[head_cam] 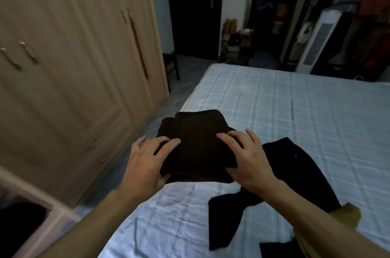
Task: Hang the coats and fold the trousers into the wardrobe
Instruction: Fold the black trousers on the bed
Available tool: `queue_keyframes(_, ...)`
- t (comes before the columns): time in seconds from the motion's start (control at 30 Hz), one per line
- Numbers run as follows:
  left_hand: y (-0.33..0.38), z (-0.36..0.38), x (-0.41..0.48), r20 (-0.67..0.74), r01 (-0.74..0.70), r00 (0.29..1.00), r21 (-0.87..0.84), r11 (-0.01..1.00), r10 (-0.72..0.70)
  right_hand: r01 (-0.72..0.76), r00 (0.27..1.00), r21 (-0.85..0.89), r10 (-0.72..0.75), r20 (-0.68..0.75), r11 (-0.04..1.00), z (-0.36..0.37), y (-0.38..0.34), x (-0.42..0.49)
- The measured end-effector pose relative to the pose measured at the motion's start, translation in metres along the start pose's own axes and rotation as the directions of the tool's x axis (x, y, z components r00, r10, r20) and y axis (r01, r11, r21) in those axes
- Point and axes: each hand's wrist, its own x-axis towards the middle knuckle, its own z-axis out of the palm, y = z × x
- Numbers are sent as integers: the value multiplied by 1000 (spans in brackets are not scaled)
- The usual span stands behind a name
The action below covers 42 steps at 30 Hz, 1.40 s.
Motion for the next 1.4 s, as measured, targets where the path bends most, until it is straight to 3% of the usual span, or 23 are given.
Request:
queue_keyframes(0.37, 9, -142, -155, -130, 336, 940, 185, 924, -316, 298, 952, 229, -307, 5, 927, -15, -159, 30)
queue_keyframes(0.7, -29, -231, -336, -253, 655, 755, 245, 715, -605, 537, 801, 390, -597, 42, 748, 43, -359, 51)
queue_keyframes(1.03, -81, -285, -505, -299, 785, 619, 221, 578, -726, 616, 675, 455, -729, 118, 644, 110, -543, 30)
queue_keyframes(1.4, -158, -279, -577, -256, 853, 522, 148, 500, -814, 592, 609, 509, -760, 225, 625, 188, -630, 47)
